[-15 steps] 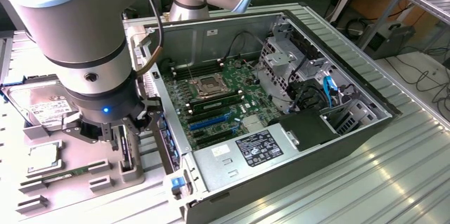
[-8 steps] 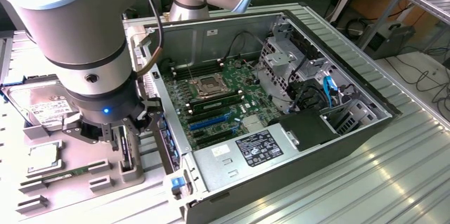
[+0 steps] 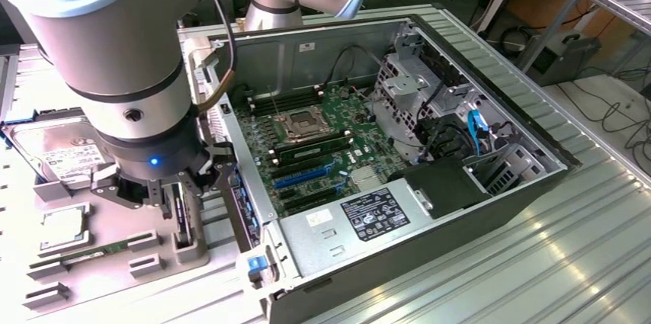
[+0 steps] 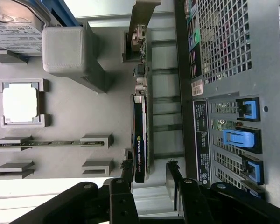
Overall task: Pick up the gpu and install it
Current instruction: 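Pick up the gpu and move the gpu toward the slot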
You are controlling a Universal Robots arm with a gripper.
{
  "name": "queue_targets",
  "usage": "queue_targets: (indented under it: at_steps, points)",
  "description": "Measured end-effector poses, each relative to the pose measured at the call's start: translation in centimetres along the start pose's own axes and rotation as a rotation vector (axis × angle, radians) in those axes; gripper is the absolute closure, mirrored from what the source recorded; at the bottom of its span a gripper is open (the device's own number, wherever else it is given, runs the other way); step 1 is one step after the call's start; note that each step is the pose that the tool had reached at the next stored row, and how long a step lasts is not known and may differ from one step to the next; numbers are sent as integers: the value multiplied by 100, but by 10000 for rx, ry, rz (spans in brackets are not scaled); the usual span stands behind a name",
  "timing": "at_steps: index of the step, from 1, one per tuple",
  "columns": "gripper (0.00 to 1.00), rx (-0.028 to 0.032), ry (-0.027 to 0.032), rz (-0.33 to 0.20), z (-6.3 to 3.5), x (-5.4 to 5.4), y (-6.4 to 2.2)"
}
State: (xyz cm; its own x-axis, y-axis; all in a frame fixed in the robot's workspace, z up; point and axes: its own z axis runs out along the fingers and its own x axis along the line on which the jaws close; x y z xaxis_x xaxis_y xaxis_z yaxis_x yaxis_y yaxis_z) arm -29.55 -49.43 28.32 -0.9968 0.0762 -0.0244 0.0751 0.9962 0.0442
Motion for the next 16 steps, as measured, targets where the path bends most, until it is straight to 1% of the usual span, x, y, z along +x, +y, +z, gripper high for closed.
queue_targets:
  at_steps: [16]
  points:
    - [58, -1, 0, 0, 35, 1, -2]
